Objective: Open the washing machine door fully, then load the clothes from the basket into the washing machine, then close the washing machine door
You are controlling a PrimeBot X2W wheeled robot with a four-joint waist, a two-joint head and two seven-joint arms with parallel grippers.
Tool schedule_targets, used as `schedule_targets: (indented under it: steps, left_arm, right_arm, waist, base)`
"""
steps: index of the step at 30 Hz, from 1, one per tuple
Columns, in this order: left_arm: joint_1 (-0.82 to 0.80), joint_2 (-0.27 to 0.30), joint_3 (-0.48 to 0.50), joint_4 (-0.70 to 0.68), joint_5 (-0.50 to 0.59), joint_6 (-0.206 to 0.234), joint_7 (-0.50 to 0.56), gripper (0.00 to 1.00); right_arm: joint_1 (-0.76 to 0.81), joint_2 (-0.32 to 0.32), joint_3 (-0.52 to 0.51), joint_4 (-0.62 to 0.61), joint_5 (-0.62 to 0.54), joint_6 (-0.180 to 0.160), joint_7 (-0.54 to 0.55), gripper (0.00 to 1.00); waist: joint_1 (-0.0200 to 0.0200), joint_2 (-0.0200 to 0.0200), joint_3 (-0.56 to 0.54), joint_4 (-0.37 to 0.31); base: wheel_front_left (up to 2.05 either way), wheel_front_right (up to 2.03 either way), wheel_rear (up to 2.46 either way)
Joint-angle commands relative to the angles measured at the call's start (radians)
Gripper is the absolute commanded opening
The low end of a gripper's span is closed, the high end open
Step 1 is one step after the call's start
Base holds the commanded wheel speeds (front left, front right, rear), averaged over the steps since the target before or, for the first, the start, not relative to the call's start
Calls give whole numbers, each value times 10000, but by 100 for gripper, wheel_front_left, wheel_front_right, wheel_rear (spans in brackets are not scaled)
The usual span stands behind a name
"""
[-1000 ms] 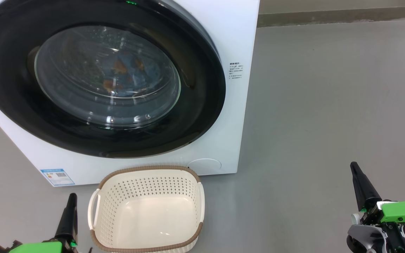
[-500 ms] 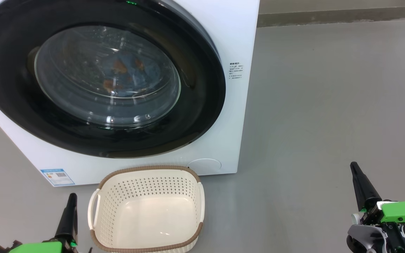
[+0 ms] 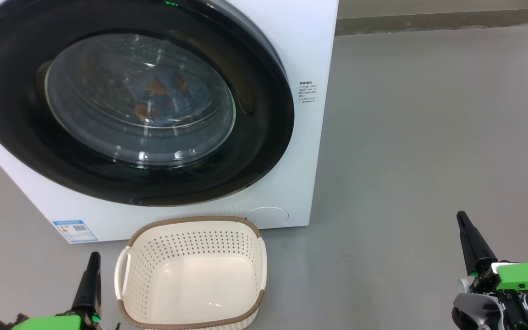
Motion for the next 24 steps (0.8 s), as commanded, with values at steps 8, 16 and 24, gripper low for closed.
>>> schedule_targets:
  steps: [8, 16, 24]
  left_arm:
    - [-280, 95, 317, -310, -78, -54, 65, 0]
    - [-280, 95, 316, -310, -78, -54, 65, 0]
    - [-280, 95, 316, -310, -79, -54, 64, 0]
  right_arm:
    - [-155, -79, 176, -295, -1, 4, 60, 0]
    - [-156, -76, 172, -294, -4, 4, 63, 0]
    - [-156, -74, 169, -294, -7, 4, 65, 0]
  waist:
    - [0, 0, 0, 0]
    - [0, 0, 0, 0]
    - [0, 0, 0, 0]
  base:
    - [0, 0, 0]
    - [0, 0, 0]
    - [0, 0, 0]
